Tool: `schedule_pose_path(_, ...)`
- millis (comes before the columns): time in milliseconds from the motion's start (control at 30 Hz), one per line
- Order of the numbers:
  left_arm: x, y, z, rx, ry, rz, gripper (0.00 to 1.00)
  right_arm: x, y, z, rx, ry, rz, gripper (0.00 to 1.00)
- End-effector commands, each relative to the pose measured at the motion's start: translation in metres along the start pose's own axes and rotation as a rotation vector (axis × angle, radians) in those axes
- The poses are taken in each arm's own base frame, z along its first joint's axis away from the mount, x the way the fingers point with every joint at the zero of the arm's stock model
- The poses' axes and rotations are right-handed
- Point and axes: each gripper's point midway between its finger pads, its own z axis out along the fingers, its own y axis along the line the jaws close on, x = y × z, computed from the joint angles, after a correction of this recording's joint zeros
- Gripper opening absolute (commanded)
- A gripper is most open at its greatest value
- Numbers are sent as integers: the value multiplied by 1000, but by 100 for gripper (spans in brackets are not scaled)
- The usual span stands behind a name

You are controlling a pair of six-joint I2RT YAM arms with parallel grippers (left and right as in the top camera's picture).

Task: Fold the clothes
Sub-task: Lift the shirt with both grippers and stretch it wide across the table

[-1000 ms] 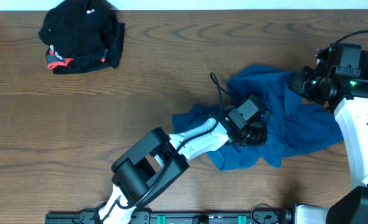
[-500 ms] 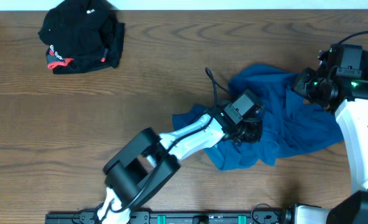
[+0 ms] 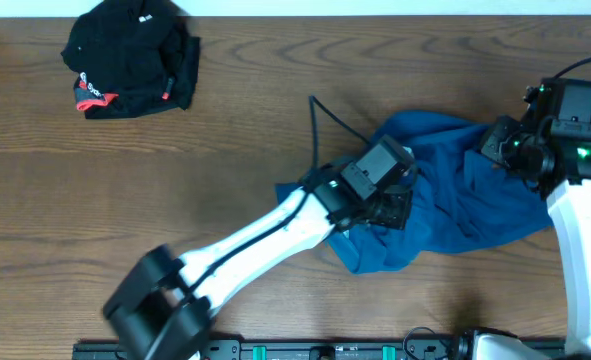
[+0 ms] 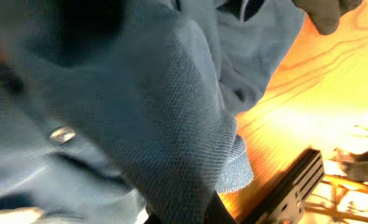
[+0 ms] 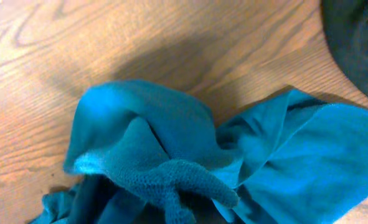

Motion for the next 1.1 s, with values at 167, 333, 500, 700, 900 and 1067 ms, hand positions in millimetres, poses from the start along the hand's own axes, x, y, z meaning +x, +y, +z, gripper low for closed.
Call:
schedule_pose_path(167,-32,1,-130,-143,-337,115,6,-13,4,-56,-34,-145,-13,1)
schedule_pose_path(333,-34,12,-209,-225,-528,115,6,-13,6,-89,-62,-214,-18,1)
schedule_pose_path(500,-26,24,-290,-279,-732,114,6,-27,6,-134,-60,-334,-16,1)
schedule_pose_path(700,-9,29,-354,-266,-872,96,6,-41,5,-179,-37,-424,-8,1)
schedule_pose_path(900,-4,21,-391,-246,-935,139,6,-53,1,-225,0,-519,-13,1)
schedule_pose_path(1067,-1,11,-426,-229,-963,144,6,-54,5,-266,-21,-578,-27,1)
